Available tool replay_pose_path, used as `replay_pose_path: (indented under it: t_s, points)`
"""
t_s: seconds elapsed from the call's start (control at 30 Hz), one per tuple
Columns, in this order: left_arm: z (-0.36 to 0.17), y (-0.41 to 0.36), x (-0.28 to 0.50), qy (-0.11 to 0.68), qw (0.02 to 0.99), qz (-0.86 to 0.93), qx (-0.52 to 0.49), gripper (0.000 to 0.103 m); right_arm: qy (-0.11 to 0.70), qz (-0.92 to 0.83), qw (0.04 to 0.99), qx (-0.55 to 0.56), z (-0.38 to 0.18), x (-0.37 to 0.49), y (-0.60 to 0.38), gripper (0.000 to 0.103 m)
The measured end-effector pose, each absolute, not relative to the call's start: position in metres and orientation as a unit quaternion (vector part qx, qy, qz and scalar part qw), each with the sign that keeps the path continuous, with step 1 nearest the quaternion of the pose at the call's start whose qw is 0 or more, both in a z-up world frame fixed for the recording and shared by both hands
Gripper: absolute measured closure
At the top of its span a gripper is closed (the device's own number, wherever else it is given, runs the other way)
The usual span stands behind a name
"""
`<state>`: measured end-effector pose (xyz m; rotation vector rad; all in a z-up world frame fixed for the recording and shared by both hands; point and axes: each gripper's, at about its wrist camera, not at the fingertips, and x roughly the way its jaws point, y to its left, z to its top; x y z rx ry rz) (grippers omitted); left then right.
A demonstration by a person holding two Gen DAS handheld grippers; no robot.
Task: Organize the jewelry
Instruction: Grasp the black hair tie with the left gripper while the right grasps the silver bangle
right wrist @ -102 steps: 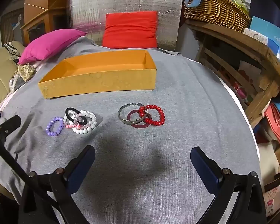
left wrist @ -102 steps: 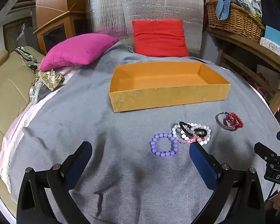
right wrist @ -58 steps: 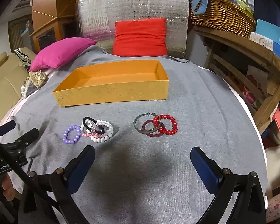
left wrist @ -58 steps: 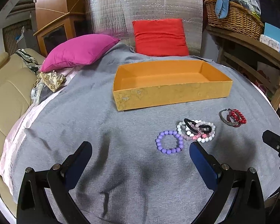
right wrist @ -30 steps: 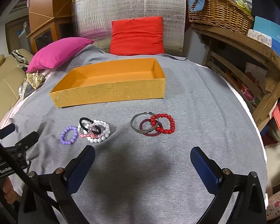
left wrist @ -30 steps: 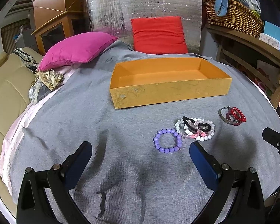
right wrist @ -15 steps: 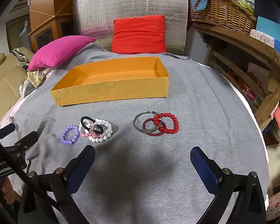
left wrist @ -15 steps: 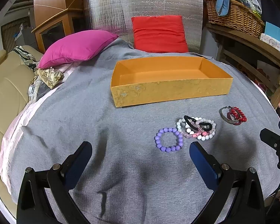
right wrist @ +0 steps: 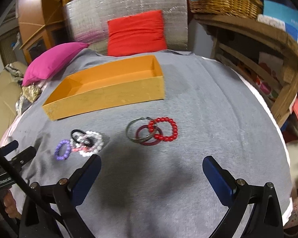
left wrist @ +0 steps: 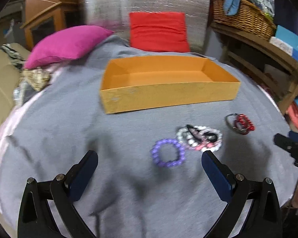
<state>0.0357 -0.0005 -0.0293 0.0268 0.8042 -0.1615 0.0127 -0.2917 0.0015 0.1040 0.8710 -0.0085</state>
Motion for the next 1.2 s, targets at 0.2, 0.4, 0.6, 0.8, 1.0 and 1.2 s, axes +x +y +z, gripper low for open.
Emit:
replay_pose_path:
  t_s: [0.2,0.4,0.6,0.8,1.0,1.2]
  points:
    - [-0.032,-0.019,0.064,0.397,0.909,-0.129,-0.005,0.000,0.435,-0.007,0.896,0.091,-0.013,0.035,-0.318,0.008]
    - [-0.044,-0.041,0.087,0.415,0.896,-0.160,-0.005,0.013,0.432,0.003,0.895,0.111,-0.020,0.057,-0.341,0.029]
    - [-0.066,-0.051,0.105,0.456,0.868,-0.195,-0.020,0.058,0.451,0.063,0.878,0.148,-0.035,0.082,-0.332,0.048]
    - [-0.068,-0.062,0.104,0.453,0.863,-0.225,-0.010,0.083,0.477,0.033,0.869,0.123,-0.050,0.104,-0.313,0.068]
    - [-0.074,-0.056,0.106,0.462,0.854,-0.237,-0.032,0.093,0.479,0.016,0.870,0.116,-0.058,0.112,-0.307,0.095]
    - [-0.064,-0.046,0.096,0.447,0.860,-0.245,-0.036,0.096,0.452,0.017,0.886,0.101,-0.043,0.102,-0.302,0.098]
